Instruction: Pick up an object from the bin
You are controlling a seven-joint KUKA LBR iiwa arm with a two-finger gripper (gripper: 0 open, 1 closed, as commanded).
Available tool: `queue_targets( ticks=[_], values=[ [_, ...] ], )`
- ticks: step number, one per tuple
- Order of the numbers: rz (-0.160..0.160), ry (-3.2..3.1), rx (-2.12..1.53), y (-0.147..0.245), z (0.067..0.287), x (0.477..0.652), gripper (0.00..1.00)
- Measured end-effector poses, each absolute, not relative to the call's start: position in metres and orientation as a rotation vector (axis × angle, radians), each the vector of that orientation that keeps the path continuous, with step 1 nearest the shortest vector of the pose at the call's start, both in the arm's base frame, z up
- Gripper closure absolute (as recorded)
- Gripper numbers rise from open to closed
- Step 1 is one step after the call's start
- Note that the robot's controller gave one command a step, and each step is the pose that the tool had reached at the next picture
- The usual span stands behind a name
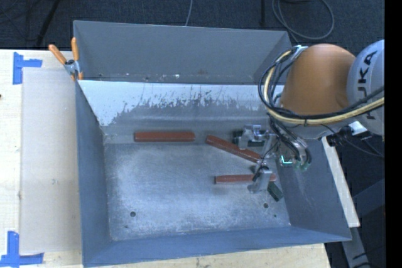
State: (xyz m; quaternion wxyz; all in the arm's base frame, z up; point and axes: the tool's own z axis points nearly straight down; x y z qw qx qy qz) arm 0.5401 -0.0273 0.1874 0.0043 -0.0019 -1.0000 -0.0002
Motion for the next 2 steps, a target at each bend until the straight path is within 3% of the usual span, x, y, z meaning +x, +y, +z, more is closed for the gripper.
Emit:
queue_targets(
  ticks=[1,2],
  values=[
    [-0.002,-3.131,-0.101,-0.031,0.0694,0.5541,0.0],
    [-0.001,-3.138,-0.098,-0.0311,0.0739,0.5559,1.0]
  ],
)
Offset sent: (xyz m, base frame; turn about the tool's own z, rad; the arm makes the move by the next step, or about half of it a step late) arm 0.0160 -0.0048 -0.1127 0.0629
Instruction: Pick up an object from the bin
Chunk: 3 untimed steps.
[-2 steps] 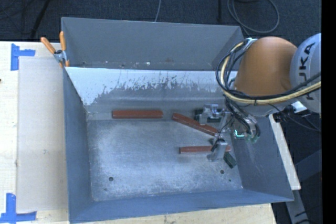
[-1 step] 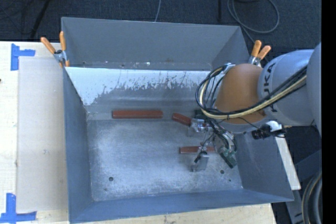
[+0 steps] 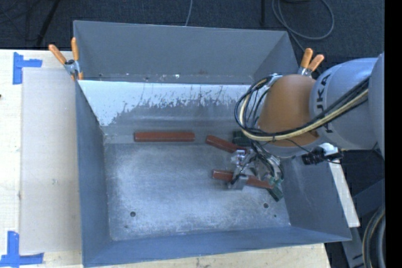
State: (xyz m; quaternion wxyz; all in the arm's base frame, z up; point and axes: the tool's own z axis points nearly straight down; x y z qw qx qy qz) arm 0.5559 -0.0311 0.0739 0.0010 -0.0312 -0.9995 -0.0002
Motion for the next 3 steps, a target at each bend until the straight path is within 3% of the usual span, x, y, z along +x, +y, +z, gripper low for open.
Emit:
queue_targets(
  ticks=[1,2,3],
  values=[
    [0.0,-3.138,-0.096,-0.031,0.074,0.556,0.0],
    [0.0,-3.138,-0.095,-0.031,0.074,0.556,1.0],
    [0.001,-3.151,0.024,-0.036,0.262,0.594,1.0]
  ],
)
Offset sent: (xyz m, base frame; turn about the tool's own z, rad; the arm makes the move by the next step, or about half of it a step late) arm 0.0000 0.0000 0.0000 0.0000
